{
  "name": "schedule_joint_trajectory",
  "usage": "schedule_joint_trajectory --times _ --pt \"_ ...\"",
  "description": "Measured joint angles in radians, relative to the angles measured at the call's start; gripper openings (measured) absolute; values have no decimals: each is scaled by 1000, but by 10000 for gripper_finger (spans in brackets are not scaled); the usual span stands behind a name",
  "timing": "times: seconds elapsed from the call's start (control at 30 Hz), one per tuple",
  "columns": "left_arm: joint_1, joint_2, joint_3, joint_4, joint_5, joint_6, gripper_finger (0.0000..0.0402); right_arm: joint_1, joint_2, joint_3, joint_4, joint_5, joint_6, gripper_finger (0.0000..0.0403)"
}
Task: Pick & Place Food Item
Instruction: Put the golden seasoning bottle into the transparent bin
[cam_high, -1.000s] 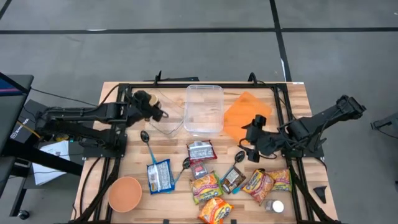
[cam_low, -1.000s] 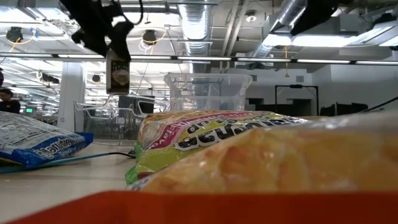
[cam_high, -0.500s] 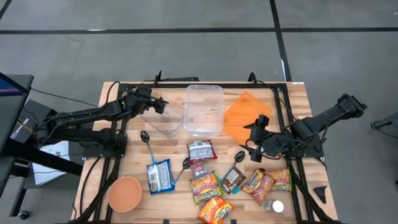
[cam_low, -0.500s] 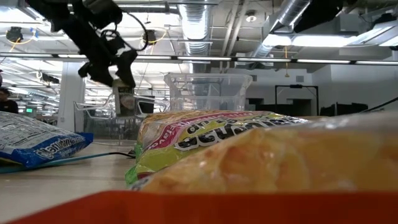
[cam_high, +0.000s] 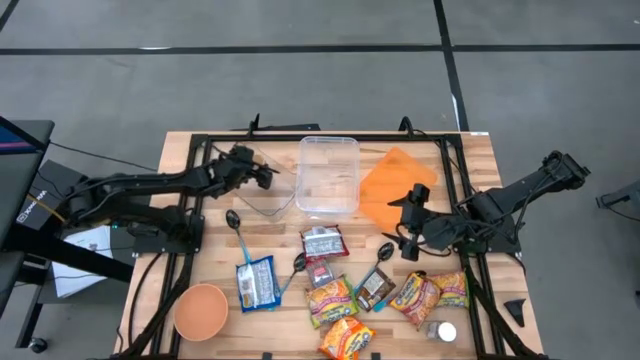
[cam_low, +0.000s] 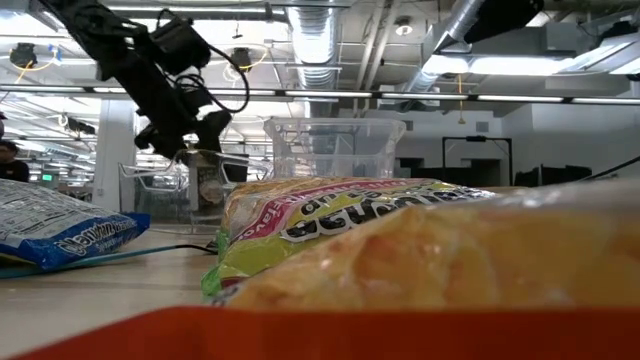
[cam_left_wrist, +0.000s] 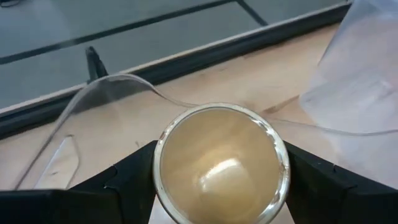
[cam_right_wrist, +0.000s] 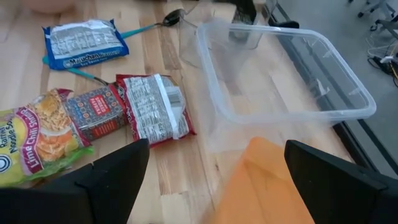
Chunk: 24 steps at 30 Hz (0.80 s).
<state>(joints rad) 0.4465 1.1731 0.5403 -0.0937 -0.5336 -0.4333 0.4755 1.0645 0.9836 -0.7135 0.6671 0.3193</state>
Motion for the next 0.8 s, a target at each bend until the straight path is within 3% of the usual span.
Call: schedule_joint_trajectory --times 0.3,0.8 --pt "26 113 141 -96 -40 40 271 0 0 0 4 -3 -5 371" --pt "50 118 132 -117 -18 37 271 0 1 0 4 -5 -5 371"
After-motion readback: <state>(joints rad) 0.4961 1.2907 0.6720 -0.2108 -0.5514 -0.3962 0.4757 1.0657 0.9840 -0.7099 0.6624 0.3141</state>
